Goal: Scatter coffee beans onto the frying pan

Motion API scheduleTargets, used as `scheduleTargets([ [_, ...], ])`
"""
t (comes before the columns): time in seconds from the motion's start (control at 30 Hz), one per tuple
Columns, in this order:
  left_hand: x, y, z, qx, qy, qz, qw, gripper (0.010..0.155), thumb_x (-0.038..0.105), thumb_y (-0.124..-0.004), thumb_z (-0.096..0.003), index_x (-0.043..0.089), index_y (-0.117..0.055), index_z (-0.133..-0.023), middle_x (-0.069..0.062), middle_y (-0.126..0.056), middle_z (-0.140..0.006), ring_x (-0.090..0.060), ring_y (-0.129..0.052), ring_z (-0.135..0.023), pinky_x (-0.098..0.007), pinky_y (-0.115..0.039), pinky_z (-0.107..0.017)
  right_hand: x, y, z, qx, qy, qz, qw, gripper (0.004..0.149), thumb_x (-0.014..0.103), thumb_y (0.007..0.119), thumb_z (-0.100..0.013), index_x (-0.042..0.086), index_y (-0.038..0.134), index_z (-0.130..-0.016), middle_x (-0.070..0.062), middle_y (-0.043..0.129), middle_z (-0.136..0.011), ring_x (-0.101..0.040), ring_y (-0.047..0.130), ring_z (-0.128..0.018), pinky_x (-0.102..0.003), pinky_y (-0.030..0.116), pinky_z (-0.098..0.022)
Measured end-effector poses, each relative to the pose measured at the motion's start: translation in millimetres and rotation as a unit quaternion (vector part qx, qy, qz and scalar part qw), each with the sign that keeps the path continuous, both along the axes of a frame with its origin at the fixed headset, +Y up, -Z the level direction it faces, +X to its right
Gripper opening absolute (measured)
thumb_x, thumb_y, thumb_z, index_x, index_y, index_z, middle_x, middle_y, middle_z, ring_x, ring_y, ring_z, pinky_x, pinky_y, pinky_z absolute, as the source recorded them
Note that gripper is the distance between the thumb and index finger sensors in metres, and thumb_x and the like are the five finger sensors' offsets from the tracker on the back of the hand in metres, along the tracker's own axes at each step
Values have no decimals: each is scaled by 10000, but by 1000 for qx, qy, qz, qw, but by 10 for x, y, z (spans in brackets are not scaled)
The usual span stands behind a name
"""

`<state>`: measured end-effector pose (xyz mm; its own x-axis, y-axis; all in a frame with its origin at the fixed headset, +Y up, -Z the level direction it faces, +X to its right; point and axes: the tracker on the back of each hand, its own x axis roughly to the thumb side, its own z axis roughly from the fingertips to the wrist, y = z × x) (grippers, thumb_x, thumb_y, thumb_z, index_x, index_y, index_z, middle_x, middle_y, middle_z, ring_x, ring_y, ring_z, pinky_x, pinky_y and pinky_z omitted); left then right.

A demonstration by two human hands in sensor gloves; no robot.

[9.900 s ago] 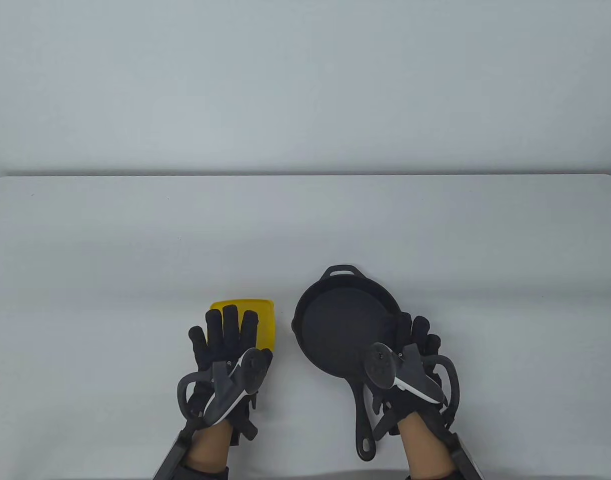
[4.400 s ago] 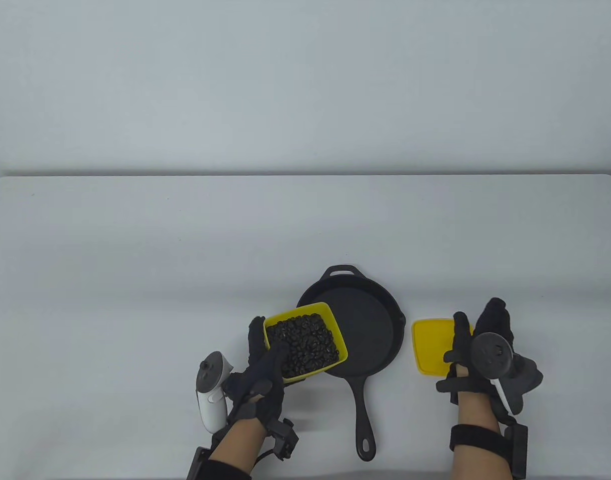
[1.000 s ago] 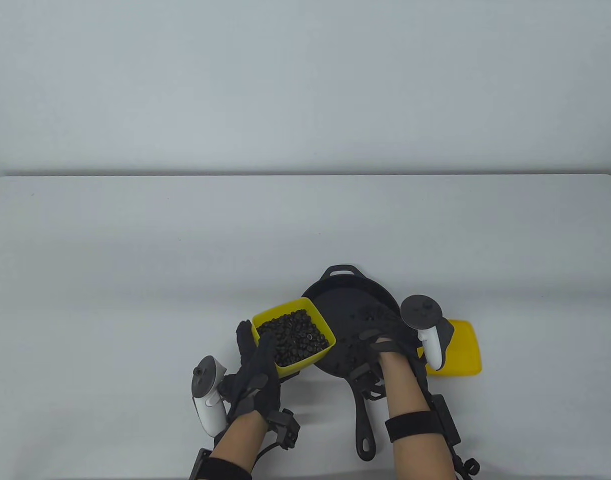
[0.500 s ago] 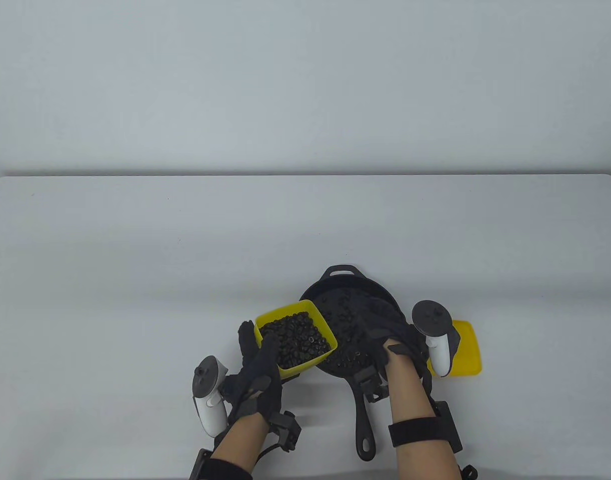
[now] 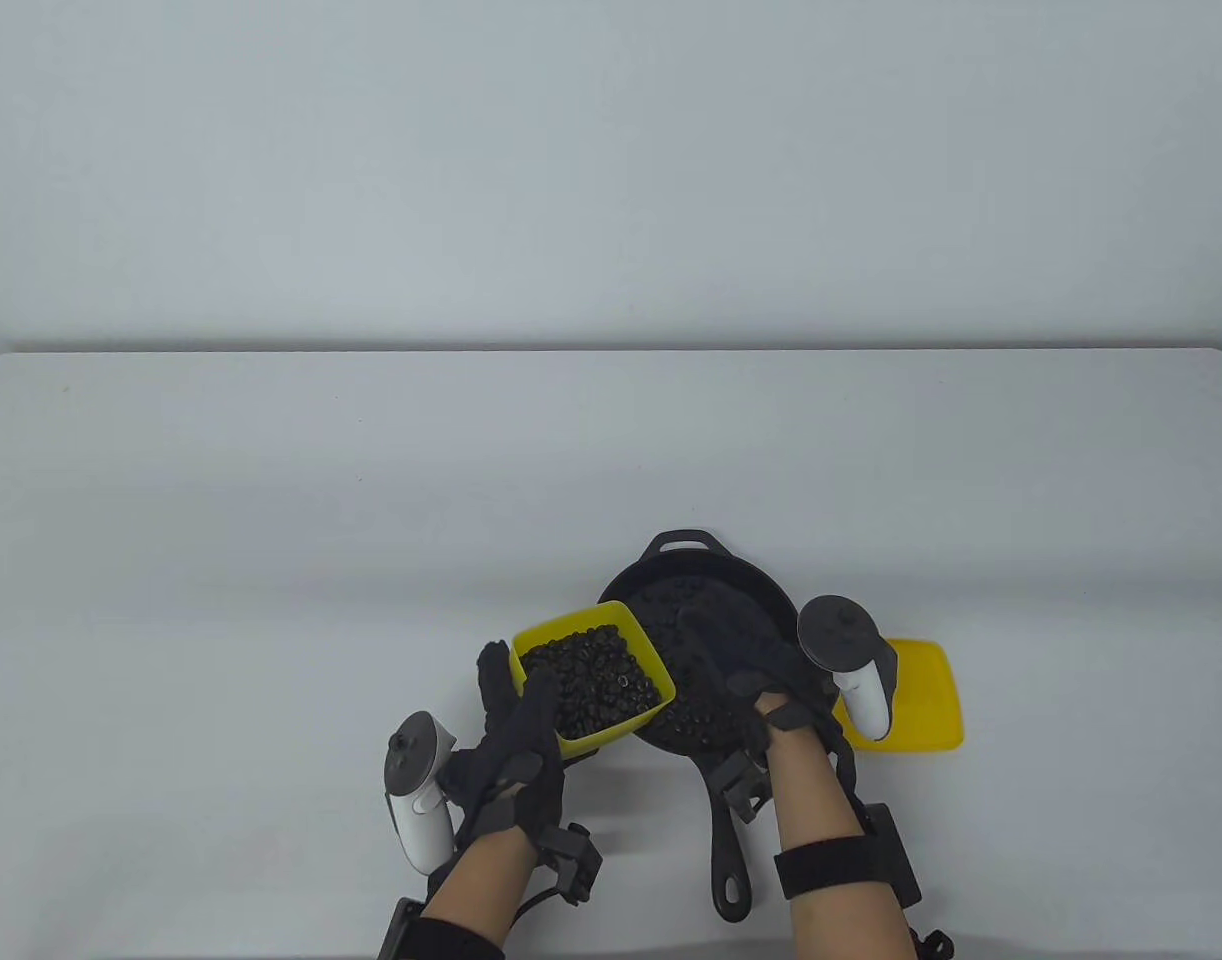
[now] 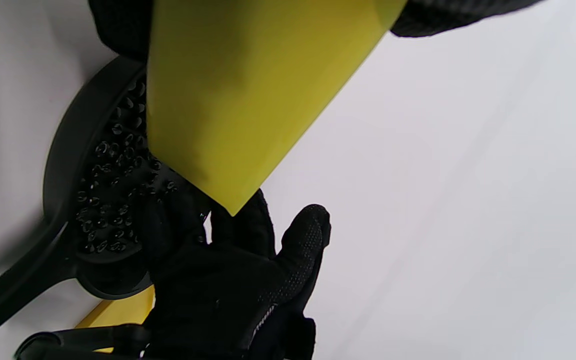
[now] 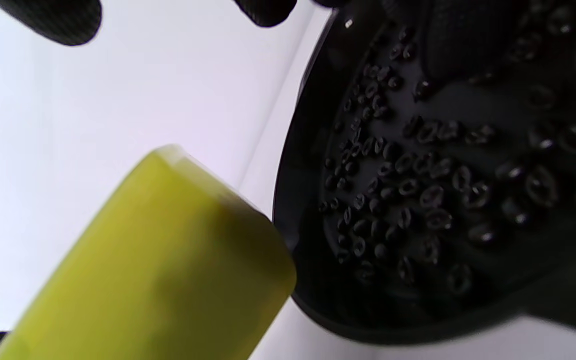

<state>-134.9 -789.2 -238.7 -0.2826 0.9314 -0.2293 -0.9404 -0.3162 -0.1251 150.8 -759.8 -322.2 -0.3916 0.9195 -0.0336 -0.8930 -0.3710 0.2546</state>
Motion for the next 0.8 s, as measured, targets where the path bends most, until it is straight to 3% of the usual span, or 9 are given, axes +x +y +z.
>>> scheduleTargets([
  [0.07,-4,2,0,1,-1,-1,1000,812,623,-582,-597,357,57,-1021,-238,-332,-1015,-458,-663,-872,-466,-713,-647,2,79,12,31,-16,1,999,796,670,560,-629,37,464,-1103,-276,396,-1109,-586,547,-944,-588,638,-635],
  [0.17,2,-4,-2,-1,-3,3,1000,812,622,-582,-598,356,58,-1021,-240,-331,-1015,-460,-659,-874,-468,-712,-647,-17,206,32,101,-19,-16,995,667,616,547,-641,80,592,-1035,-224,576,-1051,-480,738,-874,-499,737,-604],
  [0.37,31,-11,3,-3,-12,1,1000,814,621,-584,-598,353,55,-1024,-243,-330,-1015,-464,-660,-871,-471,-710,-647,-214,417,71,198,49,-74,976,457,482,616,-630,125,754,-879,-154,751,-942,-421,888,-749,-452,841,-535],
  [0.5,38,-12,5,-3,-18,4,1000,813,621,-587,-598,353,51,-1026,-243,-336,-1014,-464,-665,-869,-469,-714,-645,-378,538,95,194,111,-69,972,411,432,709,-599,110,808,-835,-154,799,-909,-439,915,-718,-468,856,-505],
  [0.63,45,-9,6,-3,-22,-4,1000,814,617,-595,-600,347,41,-1031,-250,-344,-1010,-469,-671,-861,-474,-722,-632,-519,657,124,183,153,47,970,404,389,759,-581,72,839,-819,-198,823,-884,-476,937,-677,-475,875,-451],
  [0.73,76,-7,18,-9,-28,4,1000,814,609,-599,-603,341,40,-1030,-258,-340,-1005,-480,-668,-853,-483,-725,-622,-672,724,146,137,215,160,954,457,358,787,-579,61,785,-927,-234,749,-962,-503,896,-753,-434,875,-470],
  [0.8,123,14,25,-6,-37,30,999,813,607,-603,-604,345,39,-1029,-256,-340,-1005,-480,-670,-851,-486,-728,-619,-758,724,165,100,240,188,947,562,364,811,-570,48,690,-1019,-278,655,-1011,-535,833,-800,-423,859,-488],
])
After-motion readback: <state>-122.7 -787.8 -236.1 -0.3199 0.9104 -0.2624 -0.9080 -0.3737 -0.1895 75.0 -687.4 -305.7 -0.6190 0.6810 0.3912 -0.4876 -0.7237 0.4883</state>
